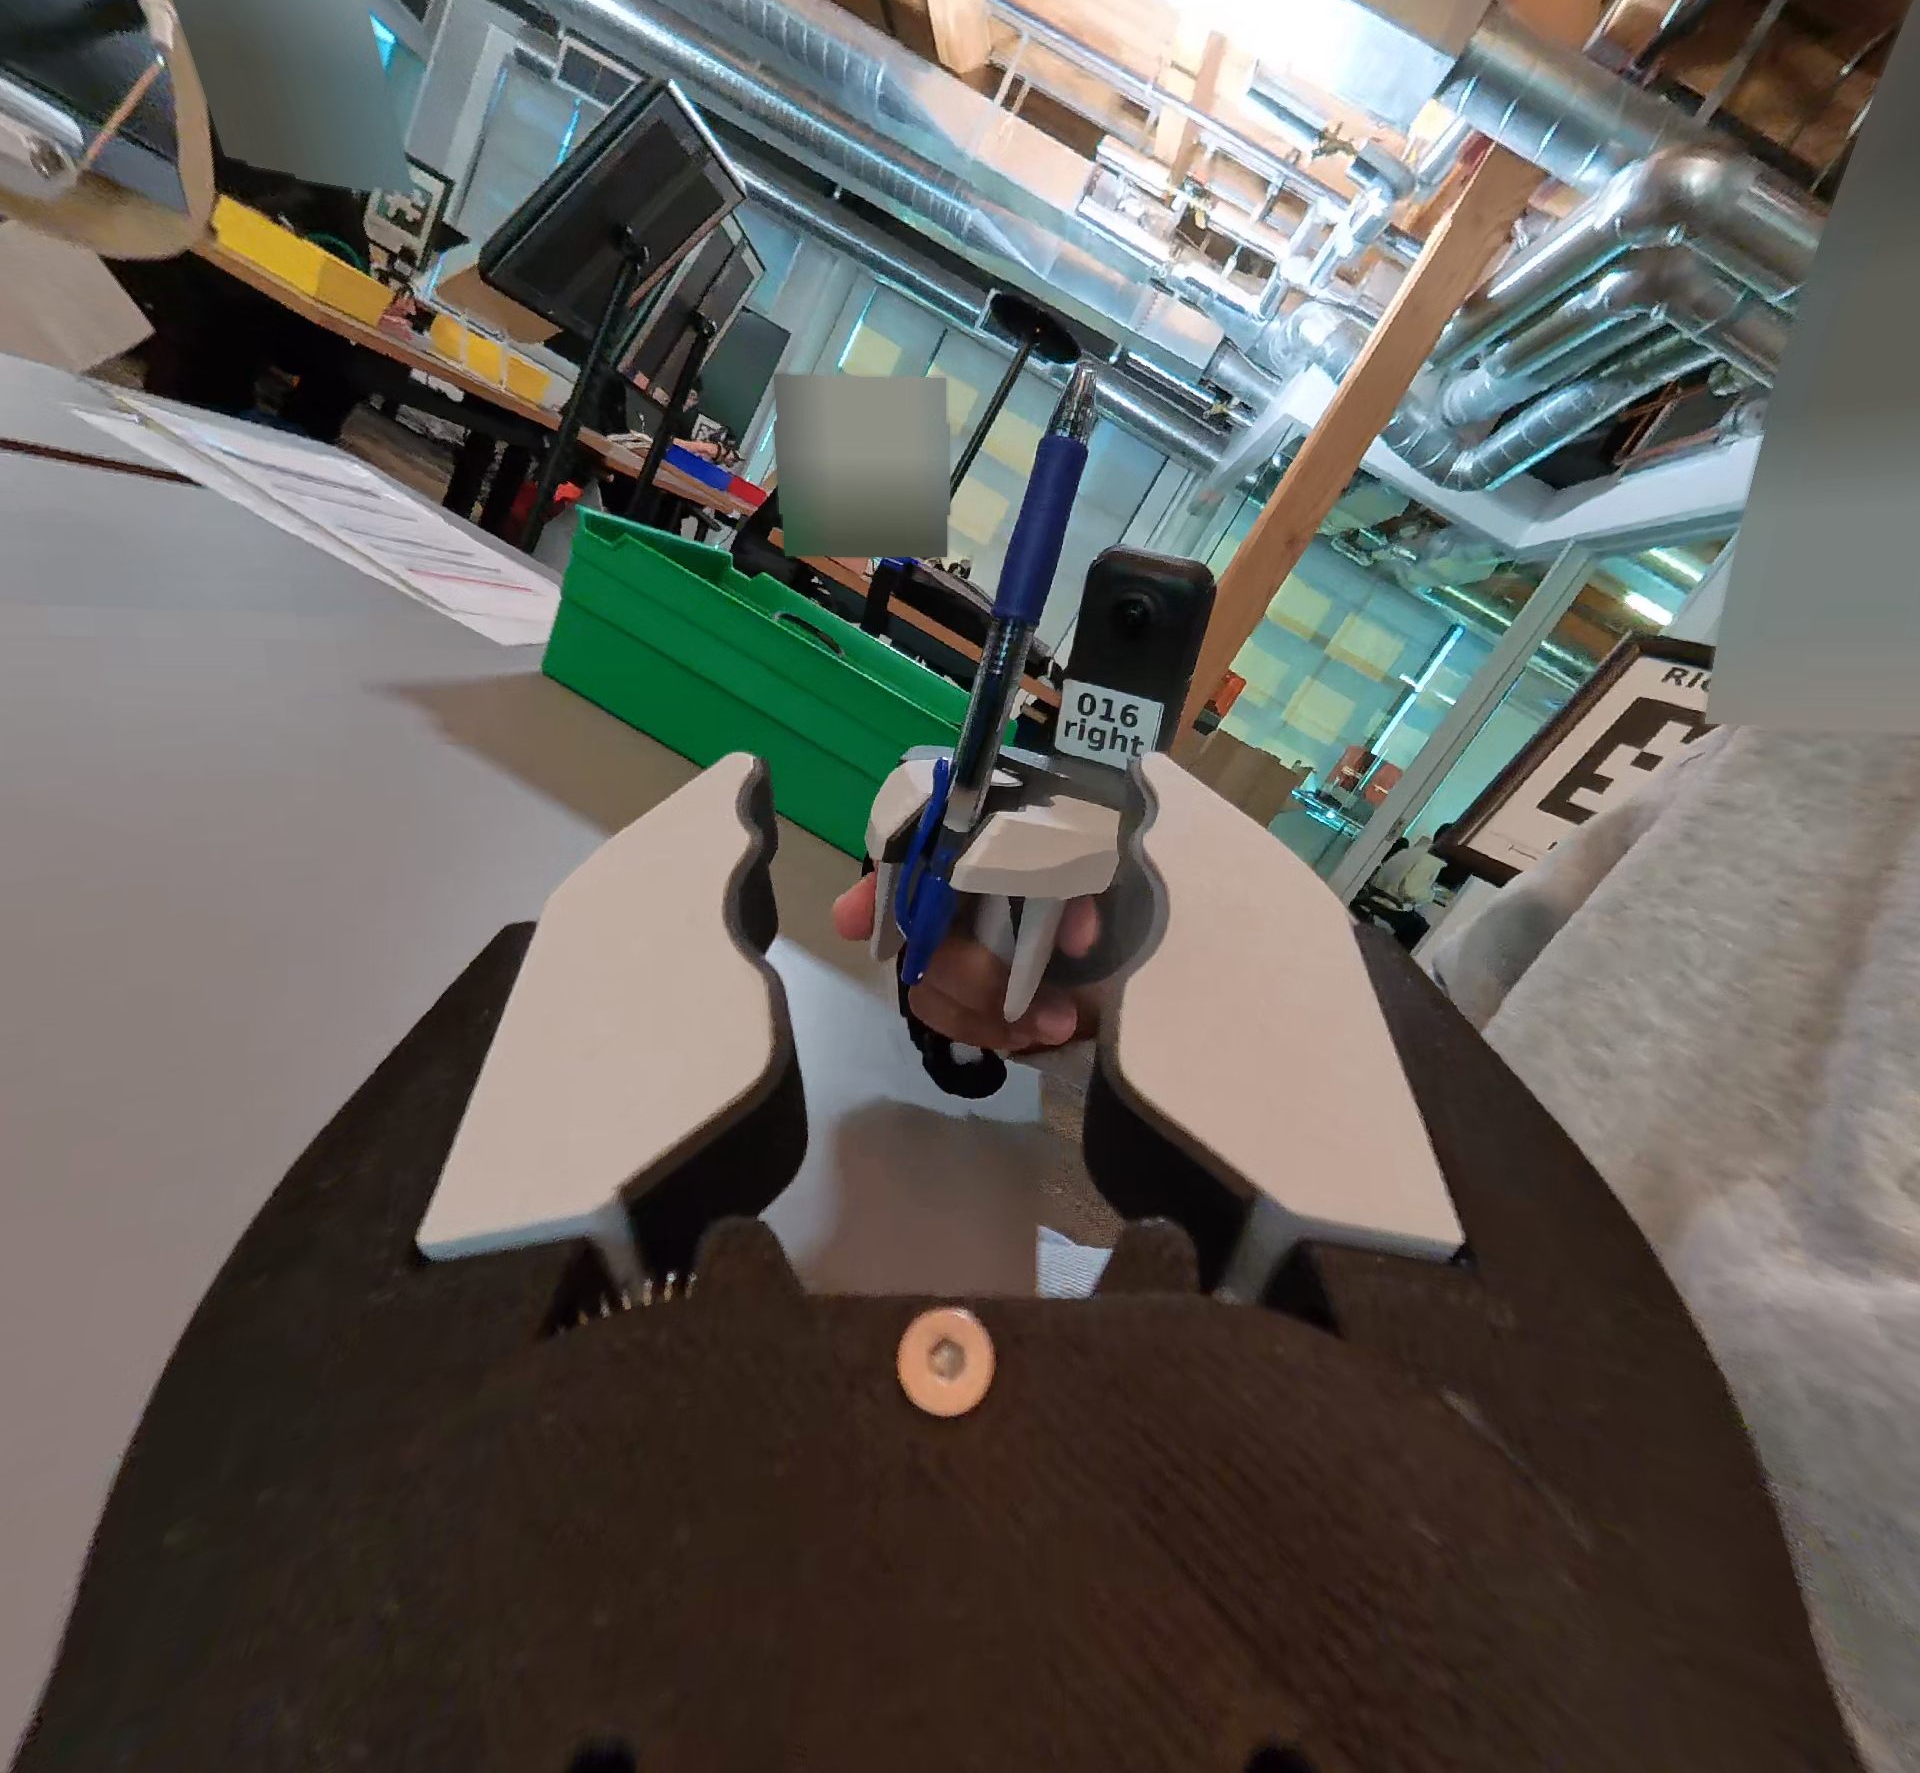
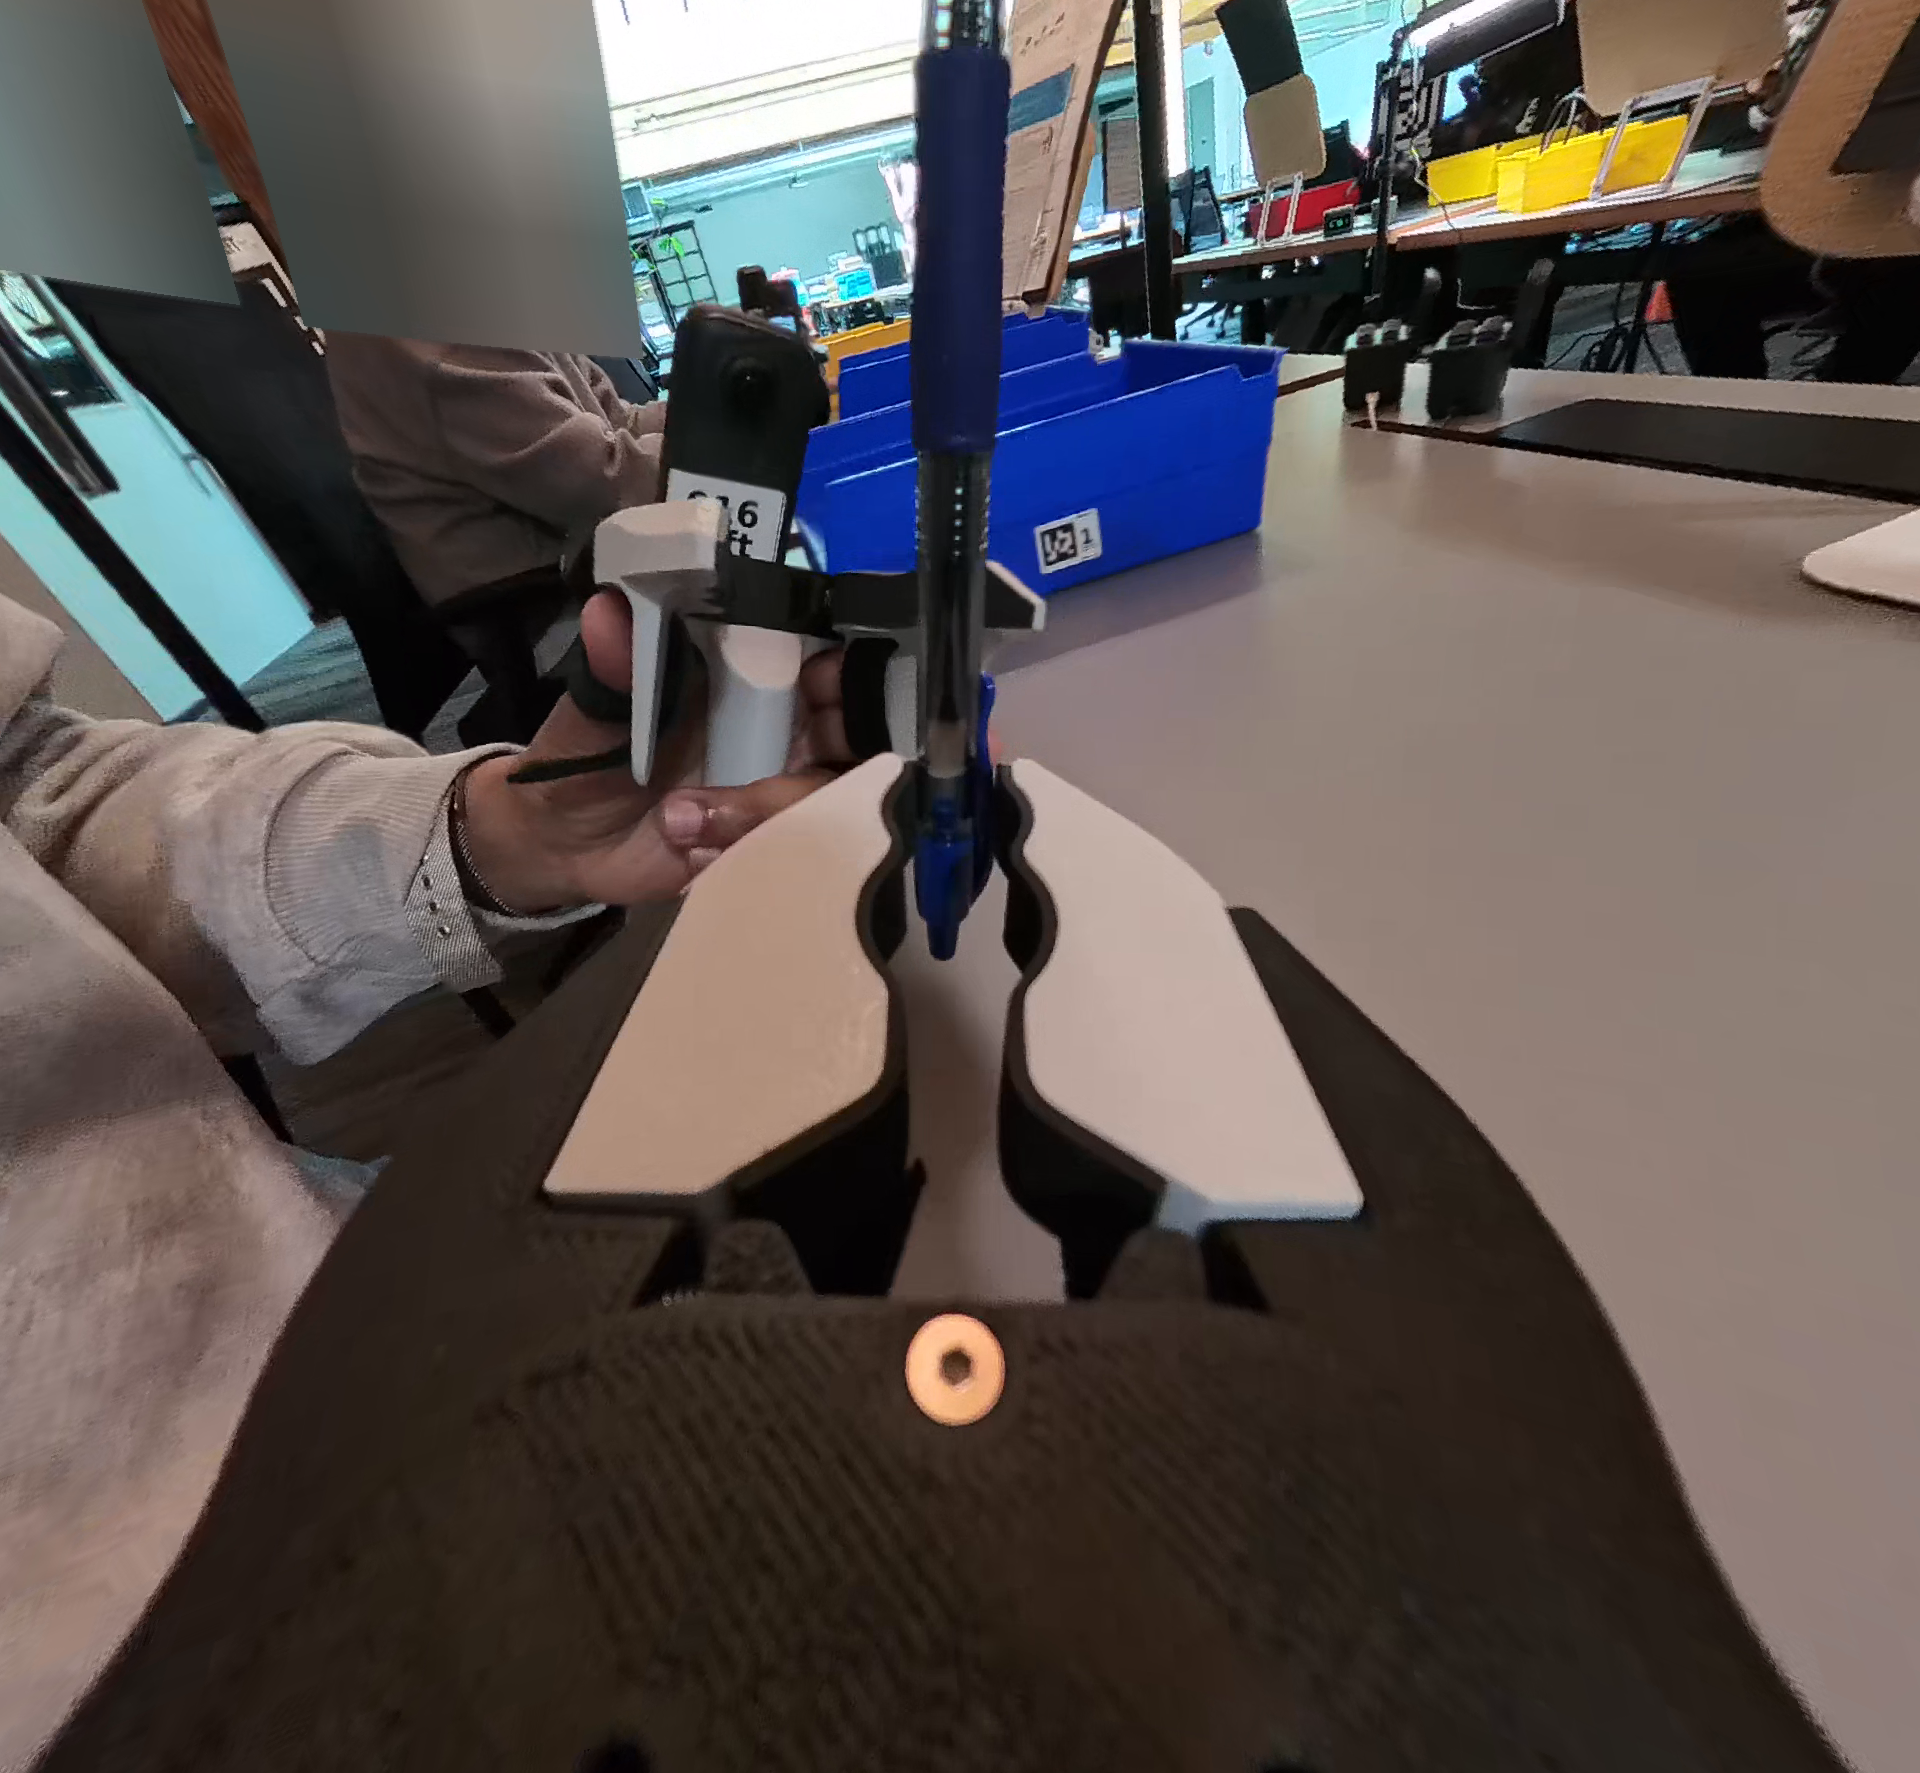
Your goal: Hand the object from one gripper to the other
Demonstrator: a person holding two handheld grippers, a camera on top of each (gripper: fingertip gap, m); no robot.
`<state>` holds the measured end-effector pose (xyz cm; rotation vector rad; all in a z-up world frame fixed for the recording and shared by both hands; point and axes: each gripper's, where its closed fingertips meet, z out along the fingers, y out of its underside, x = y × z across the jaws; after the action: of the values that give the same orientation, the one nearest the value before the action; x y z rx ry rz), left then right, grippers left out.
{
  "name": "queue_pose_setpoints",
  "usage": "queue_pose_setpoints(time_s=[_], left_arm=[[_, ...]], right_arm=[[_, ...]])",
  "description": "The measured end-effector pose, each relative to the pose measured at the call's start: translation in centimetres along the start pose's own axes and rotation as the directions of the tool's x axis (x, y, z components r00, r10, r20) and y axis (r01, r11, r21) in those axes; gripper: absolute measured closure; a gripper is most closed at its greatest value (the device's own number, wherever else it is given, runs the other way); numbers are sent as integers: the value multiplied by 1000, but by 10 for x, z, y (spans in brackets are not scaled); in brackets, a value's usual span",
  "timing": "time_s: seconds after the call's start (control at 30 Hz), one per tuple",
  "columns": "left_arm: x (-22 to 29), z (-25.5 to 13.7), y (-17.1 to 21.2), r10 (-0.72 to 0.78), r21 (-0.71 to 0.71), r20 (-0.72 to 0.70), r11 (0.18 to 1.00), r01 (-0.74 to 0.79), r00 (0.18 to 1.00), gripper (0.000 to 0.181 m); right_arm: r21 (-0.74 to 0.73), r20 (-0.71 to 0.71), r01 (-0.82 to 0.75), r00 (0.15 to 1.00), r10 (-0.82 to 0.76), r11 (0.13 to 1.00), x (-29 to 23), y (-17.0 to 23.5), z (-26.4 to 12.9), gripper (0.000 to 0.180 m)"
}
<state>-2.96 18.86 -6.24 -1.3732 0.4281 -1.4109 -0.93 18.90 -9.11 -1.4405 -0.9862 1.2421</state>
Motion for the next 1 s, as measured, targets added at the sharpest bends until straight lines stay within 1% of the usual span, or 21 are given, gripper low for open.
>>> queue_pose_setpoints(time_s=[0.1,0.13,0.17,0.2,0.23,0.3,0.37,0.5,0.57,0.6,0.67,0.7,0.77,0.8,0.9,1.0], left_arm=[[24,-5,9,-1,21,-6,1000,1,1000,119],[31,-5,12,22,19,-16,1000,-21,1000,124],[37,-4,17,59,4,-34,998,-59,998,134],[39,-1,23,89,-26,-32,996,-90,995,138],[38,4,27,97,-47,-23,994,-98,995,135],[44,18,23,81,-28,-39,996,-82,996,128],[44,30,17,107,-2,-20,994,-107,994,129],[44,46,16,180,-19,0,983,-180,984,149],[38,43,20,223,-39,63,975,-221,973,170],[37,39,20,251,-19,87,968,-251,964,171],[39,29,20,262,14,90,964,-264,961,171],[39,25,18,259,25,94,965,-263,961,171],[38,17,13,241,39,87,969,-245,967,171],[37,15,11,232,42,79,971,-236,969,171],[31,7,9,226,33,74,973,-229,971,171],[22,1,9,208,30,84,977,-211,975,171]], right_arm=[[5,2,-6,1000,6,1000,-19,1,-7,165],[3,2,-3,1000,3,1000,-23,2,-8,165],[-4,1,-4,1000,4,1000,-25,5,-9,165],[-15,-4,-6,1000,6,1000,-26,8,-9,165],[-24,-10,-10,1000,10,1000,-26,11,-9,165],[-33,-16,-20,1000,20,999,-27,14,-10,165],[-29,-22,-20,1000,20,999,-27,12,-9,166],[-63,-37,-8,999,5,998,-25,18,-6,165],[-85,-27,14,999,-17,996,-30,23,-2,165],[-91,-28,22,999,-24,996,-32,25,0,165],[-92,-44,50,998,-54,995,-35,27,2,165],[-88,-61,77,995,-83,993,-35,27,2,161],[-65,-105,127,986,-133,990,-31,22,0,137],[-57,-119,132,983,-138,990,-28,21,-2,130],[-24,-147,113,982,-115,993,-20,15,-8,121],[24,-188,166,969,-158,986,-16,4,-14,118]])
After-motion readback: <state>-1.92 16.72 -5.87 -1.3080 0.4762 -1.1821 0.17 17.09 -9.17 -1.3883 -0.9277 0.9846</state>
